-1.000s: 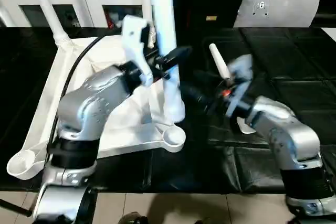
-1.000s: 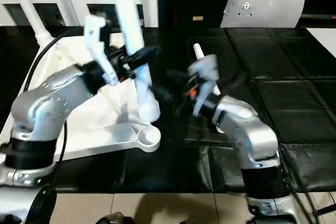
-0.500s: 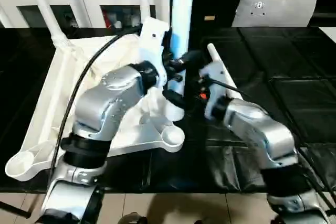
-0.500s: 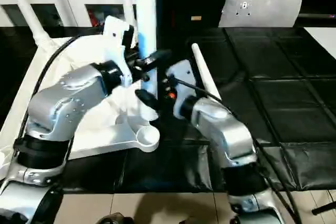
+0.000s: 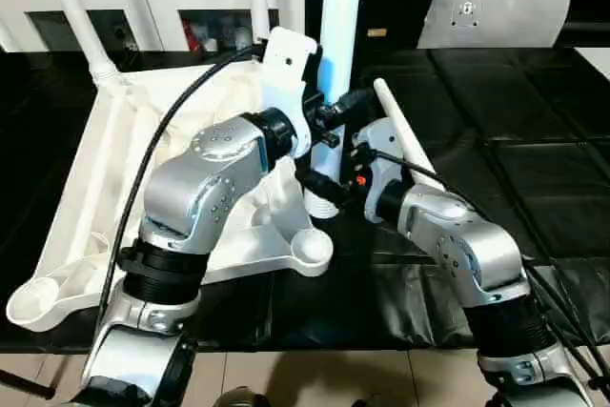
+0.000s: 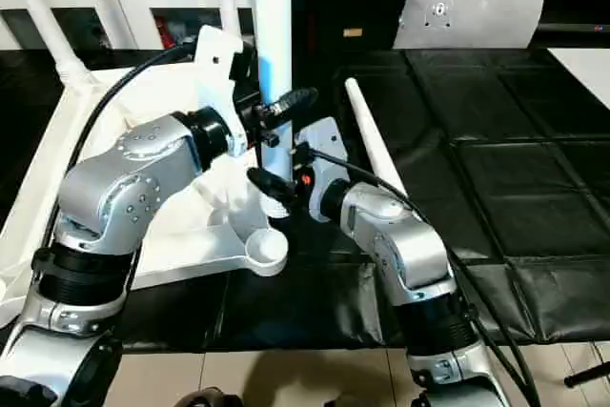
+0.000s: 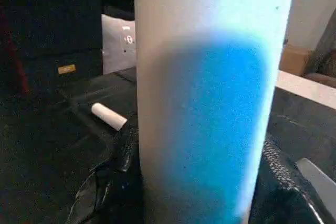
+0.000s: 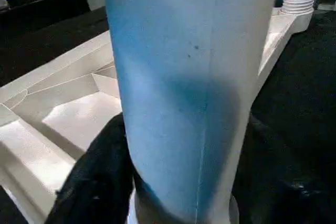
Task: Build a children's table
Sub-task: Pick table leg
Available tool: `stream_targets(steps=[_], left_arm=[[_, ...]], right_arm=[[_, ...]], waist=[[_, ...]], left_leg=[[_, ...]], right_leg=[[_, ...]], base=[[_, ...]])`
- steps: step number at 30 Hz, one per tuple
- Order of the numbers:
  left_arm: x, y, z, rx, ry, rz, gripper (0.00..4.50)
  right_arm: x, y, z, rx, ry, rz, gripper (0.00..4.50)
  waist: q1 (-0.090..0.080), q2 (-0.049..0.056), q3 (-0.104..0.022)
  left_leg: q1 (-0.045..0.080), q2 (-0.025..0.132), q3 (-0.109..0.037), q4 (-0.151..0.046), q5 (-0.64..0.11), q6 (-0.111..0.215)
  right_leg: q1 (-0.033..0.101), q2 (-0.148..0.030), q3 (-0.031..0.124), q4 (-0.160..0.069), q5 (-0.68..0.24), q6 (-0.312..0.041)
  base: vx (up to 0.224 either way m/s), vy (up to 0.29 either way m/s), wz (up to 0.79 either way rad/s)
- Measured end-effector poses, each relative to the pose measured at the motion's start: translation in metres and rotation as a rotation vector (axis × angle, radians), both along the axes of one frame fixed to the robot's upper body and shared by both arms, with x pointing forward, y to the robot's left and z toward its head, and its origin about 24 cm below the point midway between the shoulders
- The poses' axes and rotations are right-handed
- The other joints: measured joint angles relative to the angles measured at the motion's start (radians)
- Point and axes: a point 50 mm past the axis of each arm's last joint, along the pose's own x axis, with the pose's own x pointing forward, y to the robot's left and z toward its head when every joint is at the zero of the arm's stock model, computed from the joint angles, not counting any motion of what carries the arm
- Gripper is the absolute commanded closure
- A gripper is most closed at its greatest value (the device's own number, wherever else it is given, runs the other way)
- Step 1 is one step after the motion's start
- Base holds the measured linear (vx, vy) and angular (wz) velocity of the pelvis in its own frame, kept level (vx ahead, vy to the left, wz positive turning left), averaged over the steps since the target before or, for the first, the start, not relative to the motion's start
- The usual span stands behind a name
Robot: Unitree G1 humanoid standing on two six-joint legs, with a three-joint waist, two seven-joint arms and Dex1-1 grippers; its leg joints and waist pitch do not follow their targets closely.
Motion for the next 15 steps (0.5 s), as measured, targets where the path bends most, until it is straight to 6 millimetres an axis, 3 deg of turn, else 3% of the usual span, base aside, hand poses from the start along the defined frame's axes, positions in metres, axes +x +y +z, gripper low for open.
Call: stream_targets(steps=[5, 11, 12, 15], left_arm=[[-0.0005, -0.0008, -0.0001, 0.009, -0.004, -0.003, 2.66], [-0.0018, -0.0017, 0.0005, 0.026, -0.017, -0.014, 2.66], [-0.0018, -0.0017, 0.0005, 0.024, -0.015, -0.015, 2.10], [-0.0045, -0.0031, 0.0029, -0.002, -0.011, -0.049, 1.90]], right_arm=[[-0.0004, 0.0014, -0.0002, 0.005, 0.004, 0.005, 2.48], [-0.0011, 0.0036, -0.0001, 0.027, 0.023, 0.007, 2.57], [-0.0011, 0.0040, -0.0001, 0.028, 0.024, 0.006, 2.57], [-0.0001, 0.0013, 0.0004, 0.030, 0.024, -0.010, 2.57]], waist=[[0.000, 0.000, 0.000], [-0.001, 0.000, 0.000], [-0.001, 0.000, 0.000], [0.001, 0.000, 0.000]], left_leg=[[0.000, 0.000, 0.000, 0.000, 0.000, 0.000], [0.000, 0.000, 0.000, 0.000, 0.000, 0.000], [0.000, 0.000, 0.000, 0.000, 0.000, 0.000], [0.000, 0.000, 0.000, 0.000, 0.000, 0.000]], right_leg=[[0.000, 0.000, 0.000, 0.000, 0.000, 0.000], [0.000, 0.000, 0.000, 0.000, 0.000, 0.000], [0.000, 0.000, 0.000, 0.000, 0.000, 0.000], [0.000, 0.000, 0.000, 0.000, 0.000, 0.000]], base=[[0.000, 0.000, 0.00], [0.000, 0.000, 0.00], [0.000, 0.000, 0.00], [0.000, 0.000, 0.00]])
